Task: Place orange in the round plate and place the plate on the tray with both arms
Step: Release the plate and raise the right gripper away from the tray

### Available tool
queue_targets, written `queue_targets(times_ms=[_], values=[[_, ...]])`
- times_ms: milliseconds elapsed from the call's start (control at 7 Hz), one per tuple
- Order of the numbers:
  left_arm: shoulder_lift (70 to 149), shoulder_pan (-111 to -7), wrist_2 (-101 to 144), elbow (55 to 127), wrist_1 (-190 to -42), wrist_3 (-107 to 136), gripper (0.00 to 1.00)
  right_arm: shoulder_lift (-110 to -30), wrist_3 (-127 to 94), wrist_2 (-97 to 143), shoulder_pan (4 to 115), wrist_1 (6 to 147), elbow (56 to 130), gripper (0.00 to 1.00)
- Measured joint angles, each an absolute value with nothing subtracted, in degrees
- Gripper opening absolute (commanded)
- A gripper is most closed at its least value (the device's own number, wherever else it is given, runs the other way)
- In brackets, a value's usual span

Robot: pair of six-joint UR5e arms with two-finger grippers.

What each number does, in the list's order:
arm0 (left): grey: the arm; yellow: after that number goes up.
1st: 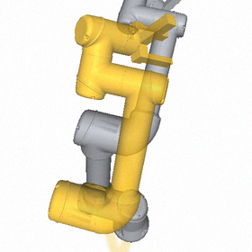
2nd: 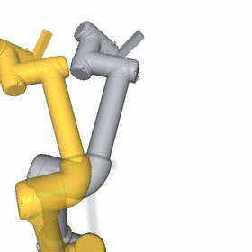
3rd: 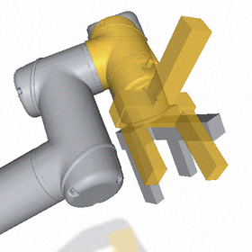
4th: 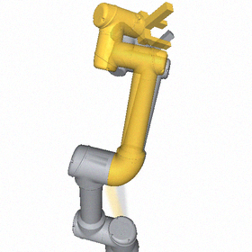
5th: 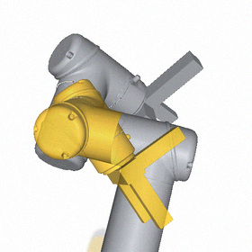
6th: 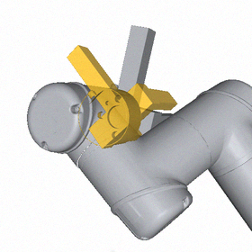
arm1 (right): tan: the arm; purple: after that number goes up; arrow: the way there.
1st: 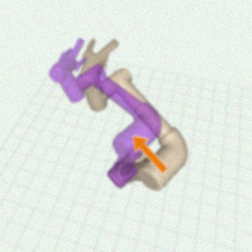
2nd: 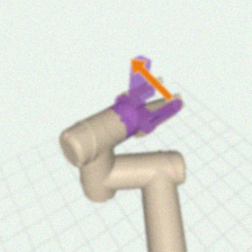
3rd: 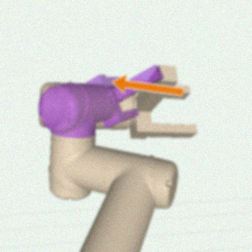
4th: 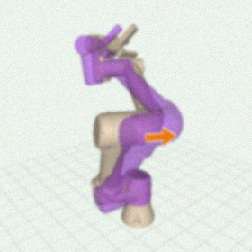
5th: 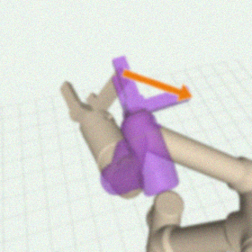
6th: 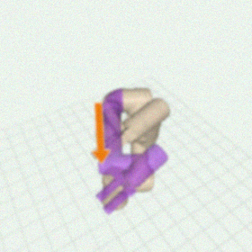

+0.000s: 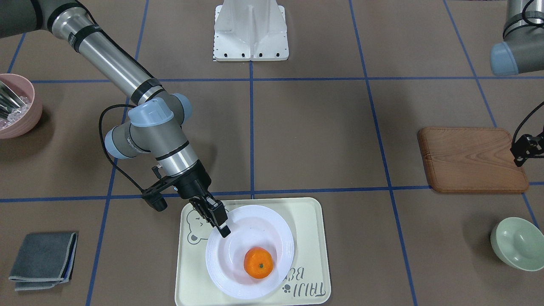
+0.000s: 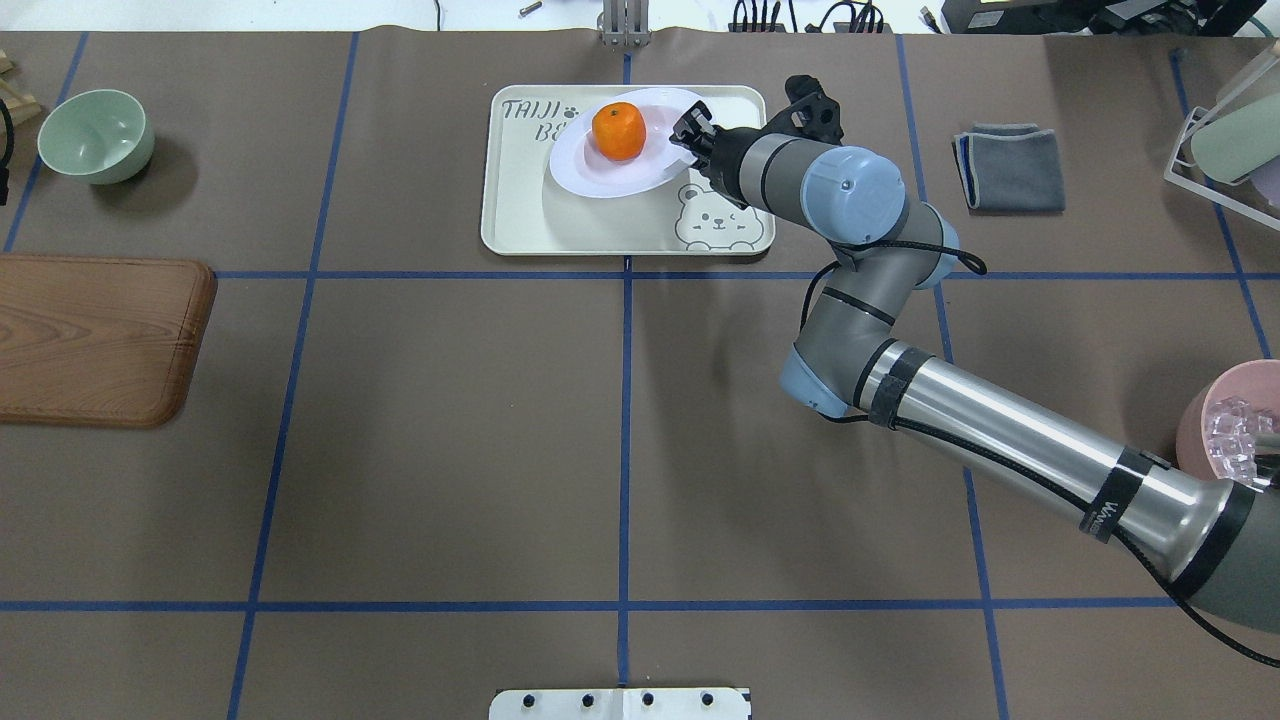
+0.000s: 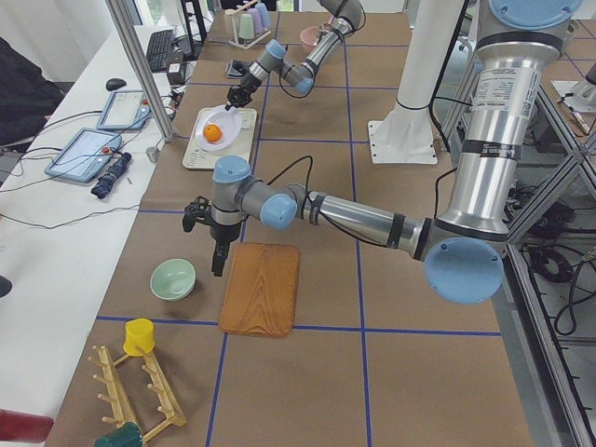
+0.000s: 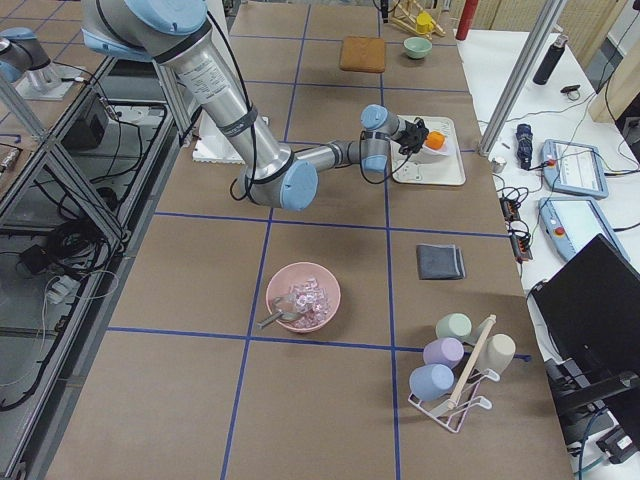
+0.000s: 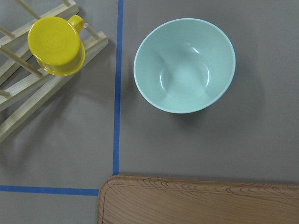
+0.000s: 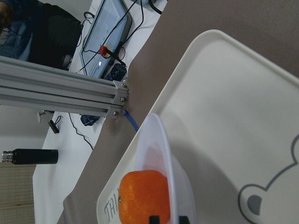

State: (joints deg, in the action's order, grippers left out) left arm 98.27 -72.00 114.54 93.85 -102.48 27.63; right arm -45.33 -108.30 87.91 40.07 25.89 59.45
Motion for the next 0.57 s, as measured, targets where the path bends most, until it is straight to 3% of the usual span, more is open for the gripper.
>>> queue_targets(times_ms=[571], values=[[97.0, -72.2, 114.6, 94.7, -102.5, 27.6, 0.99, -54.4, -79.1, 104.8, 49.7, 54.5, 76.3, 1.0]])
